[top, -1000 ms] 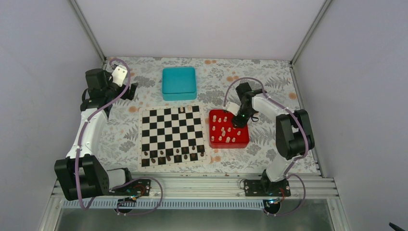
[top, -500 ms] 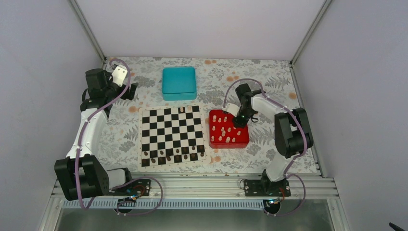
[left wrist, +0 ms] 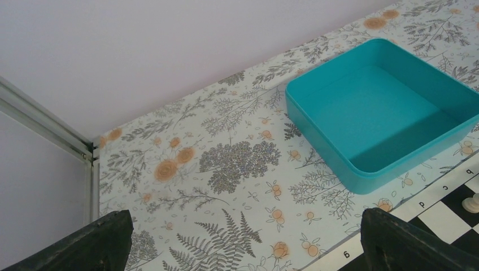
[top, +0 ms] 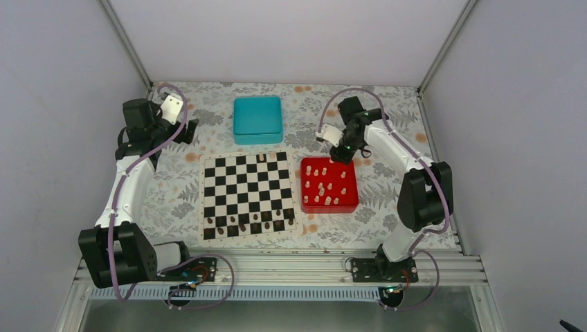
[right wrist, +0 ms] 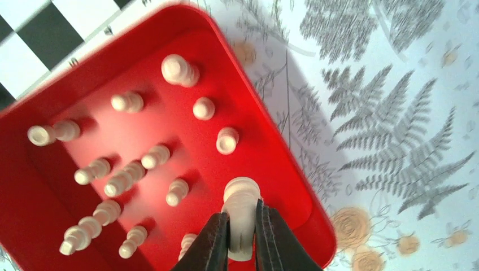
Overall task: Set up the chess pieces on the board
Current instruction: Pick up the chess piece from the storage box, then place the chess piece in the storage box.
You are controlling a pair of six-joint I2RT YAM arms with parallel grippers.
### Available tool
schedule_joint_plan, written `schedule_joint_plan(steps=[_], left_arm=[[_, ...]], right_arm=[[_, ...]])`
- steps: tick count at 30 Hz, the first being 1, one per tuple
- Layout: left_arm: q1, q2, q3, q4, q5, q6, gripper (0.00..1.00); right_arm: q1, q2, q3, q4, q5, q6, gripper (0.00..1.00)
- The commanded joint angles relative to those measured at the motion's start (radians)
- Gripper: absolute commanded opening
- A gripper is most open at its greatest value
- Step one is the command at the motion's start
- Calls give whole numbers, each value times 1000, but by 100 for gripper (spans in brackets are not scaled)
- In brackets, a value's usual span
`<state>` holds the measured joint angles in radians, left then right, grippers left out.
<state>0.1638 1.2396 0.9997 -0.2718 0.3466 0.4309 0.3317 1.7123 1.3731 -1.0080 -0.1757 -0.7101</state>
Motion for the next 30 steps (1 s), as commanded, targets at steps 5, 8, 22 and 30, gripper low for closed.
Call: schedule_joint_plan(steps=[5,8,22,30], left_arm=[[6,3,-8,-5,22,8,100],[6,10,-5,-3,26,8,100],[6,14,-6,-6,27,8,100],[6,14,-7,-6,25,8,100]], right_arm=[[33,44,87,-62,4,-13,9],[32,36,27,-33,18,-8,10],[-3,81,-97,82,2,-10,11],[-3,128,-91,128,16,-5,19]])
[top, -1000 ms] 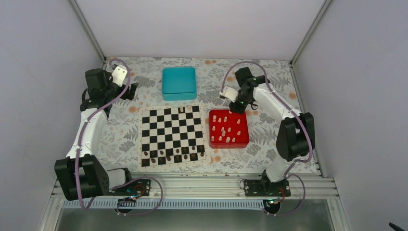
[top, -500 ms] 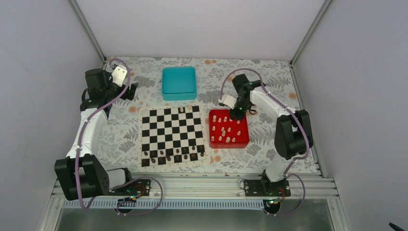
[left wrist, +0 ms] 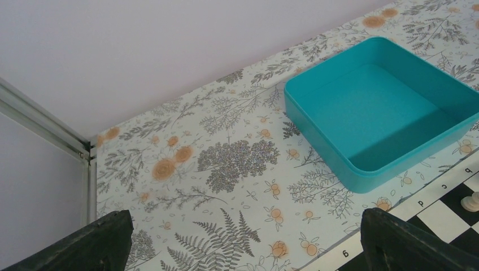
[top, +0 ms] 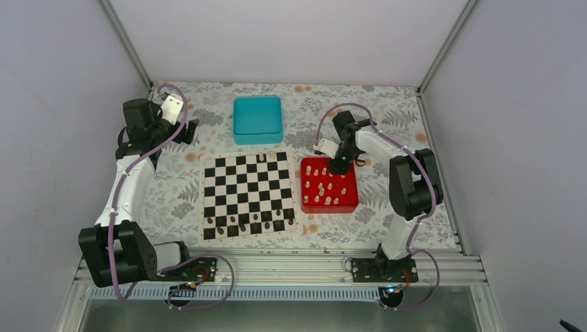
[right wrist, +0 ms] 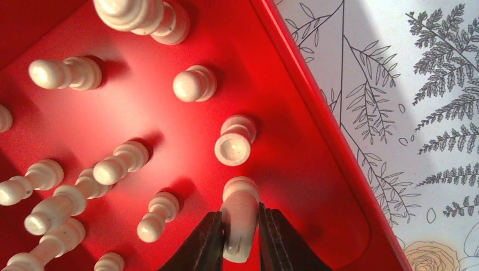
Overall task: Set up the chess pieces on the board
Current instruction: Place the chess piece in the storage box.
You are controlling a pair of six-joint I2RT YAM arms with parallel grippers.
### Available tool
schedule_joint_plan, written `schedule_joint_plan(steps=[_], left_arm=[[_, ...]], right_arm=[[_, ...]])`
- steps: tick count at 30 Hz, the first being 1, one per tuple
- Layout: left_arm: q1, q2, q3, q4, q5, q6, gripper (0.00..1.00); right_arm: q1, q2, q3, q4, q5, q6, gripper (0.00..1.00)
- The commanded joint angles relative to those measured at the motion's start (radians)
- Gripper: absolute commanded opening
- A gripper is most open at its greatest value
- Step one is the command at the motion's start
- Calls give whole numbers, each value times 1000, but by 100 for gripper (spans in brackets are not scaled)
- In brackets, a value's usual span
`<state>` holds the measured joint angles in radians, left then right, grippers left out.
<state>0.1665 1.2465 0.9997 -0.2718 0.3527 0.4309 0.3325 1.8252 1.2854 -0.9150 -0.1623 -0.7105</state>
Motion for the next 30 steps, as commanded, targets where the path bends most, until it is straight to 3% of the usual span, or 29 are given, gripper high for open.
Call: schedule_joint_plan(steps=[1,8,30], left_arm=[[4,7,-7,-8,19,8,100],[4,10,-7,-6,23,9,100],[4,14,-3,-14,33,12,100]], right_arm=[[-5,11,-3,36,9,-4,22],[-28,-53,-17,18,54,3,37],[-54,7,-68,32,134,-11,37]])
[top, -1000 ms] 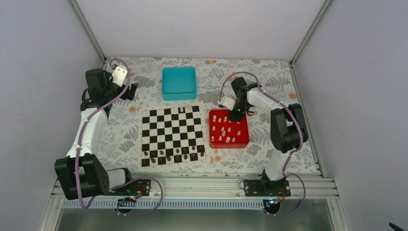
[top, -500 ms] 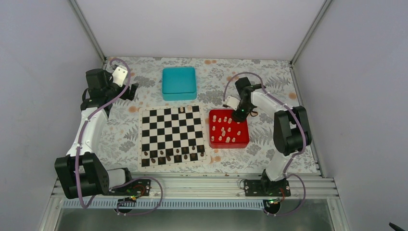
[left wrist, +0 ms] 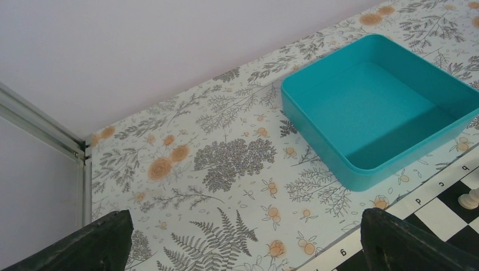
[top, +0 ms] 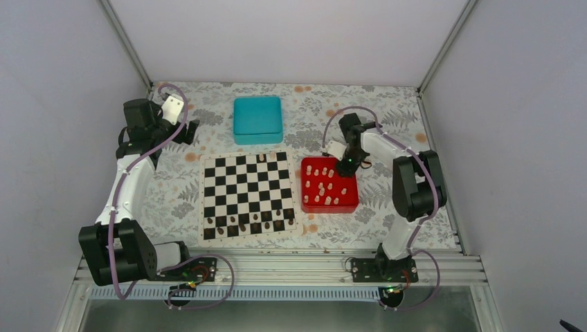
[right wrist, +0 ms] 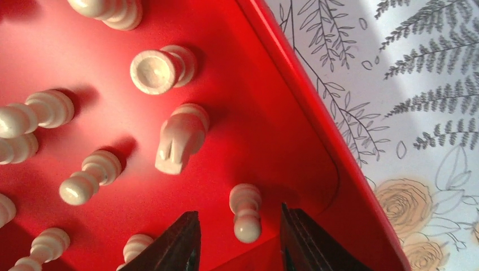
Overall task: Set up the chess pieces on the board
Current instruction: Place the chess piece in the storage box, then pick up the chess piece from the storage box.
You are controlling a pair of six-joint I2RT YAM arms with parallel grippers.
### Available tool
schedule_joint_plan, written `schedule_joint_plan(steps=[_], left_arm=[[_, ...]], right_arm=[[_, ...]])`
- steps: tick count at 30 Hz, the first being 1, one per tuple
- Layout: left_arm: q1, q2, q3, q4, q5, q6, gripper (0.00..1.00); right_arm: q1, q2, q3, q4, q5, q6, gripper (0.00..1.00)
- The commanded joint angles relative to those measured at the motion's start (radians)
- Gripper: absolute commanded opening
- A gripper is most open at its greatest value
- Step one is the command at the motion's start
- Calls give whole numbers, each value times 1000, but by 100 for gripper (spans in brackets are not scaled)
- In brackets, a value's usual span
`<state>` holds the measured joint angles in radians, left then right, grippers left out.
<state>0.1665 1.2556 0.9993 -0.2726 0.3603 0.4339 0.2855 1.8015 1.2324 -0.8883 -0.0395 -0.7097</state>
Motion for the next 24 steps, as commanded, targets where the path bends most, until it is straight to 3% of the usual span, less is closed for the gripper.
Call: schedule_joint_plan(steps=[1,15,24], left_arm=[[4,5,-4,-14,26,9,100],[4,1,-5,-14,35,10,100],[4,-5,-3,-14,35,9,100]], right_arm=[[-8,36,-14,4,9,-12,36],[-7,8,6,-49,19,-12,12],[32,-28,139,-156,17,-10,10]])
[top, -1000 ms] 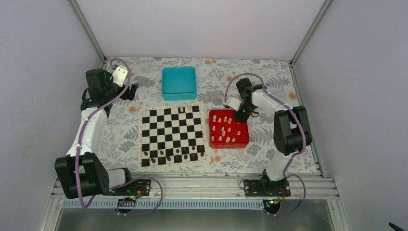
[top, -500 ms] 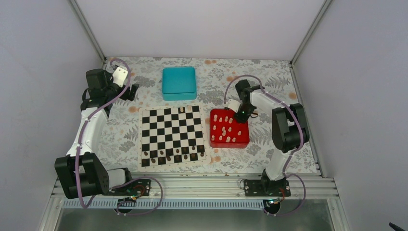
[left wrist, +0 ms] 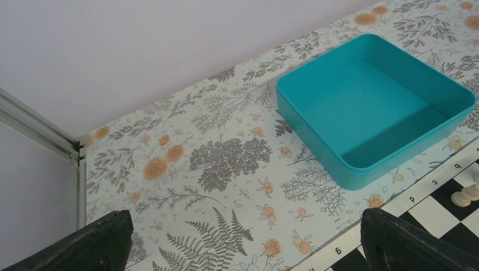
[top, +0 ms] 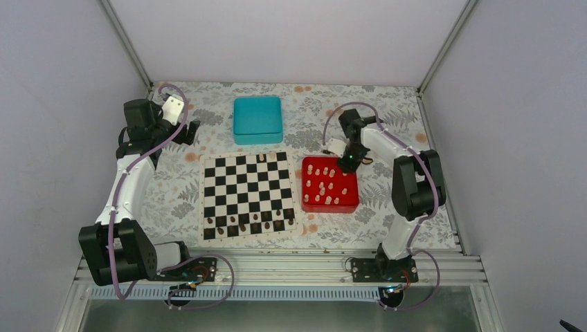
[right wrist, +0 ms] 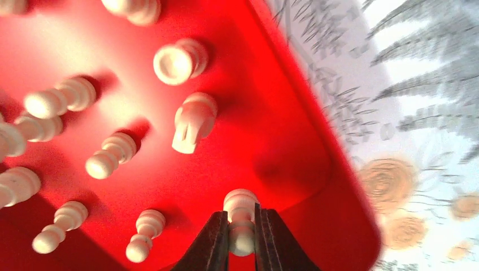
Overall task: Set up the chess pieces on the board
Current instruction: Pick up the chess piece from the storage box, then place the chess piece on the chessboard.
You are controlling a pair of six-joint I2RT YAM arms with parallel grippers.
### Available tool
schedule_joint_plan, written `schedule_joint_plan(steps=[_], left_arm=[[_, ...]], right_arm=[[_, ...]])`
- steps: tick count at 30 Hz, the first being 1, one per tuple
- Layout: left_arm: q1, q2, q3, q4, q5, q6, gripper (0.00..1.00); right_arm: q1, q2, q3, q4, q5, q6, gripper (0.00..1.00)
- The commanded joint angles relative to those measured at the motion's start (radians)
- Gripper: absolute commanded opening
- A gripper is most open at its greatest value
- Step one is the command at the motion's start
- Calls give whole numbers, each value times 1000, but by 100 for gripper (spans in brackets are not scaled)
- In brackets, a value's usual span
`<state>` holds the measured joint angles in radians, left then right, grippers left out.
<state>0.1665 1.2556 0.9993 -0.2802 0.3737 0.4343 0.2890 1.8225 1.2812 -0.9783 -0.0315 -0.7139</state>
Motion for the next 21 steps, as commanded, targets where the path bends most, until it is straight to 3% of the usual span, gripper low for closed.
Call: schedule_joint_plan(steps=[1,21], left_arm=[[4,-7,-4,-6,21,9,100],[4,-35,-1,-6,32,7,100]], right_arm=[[40,-47,115,-80,10,-6,10],[336,347,739,-244,-40,-16,11]])
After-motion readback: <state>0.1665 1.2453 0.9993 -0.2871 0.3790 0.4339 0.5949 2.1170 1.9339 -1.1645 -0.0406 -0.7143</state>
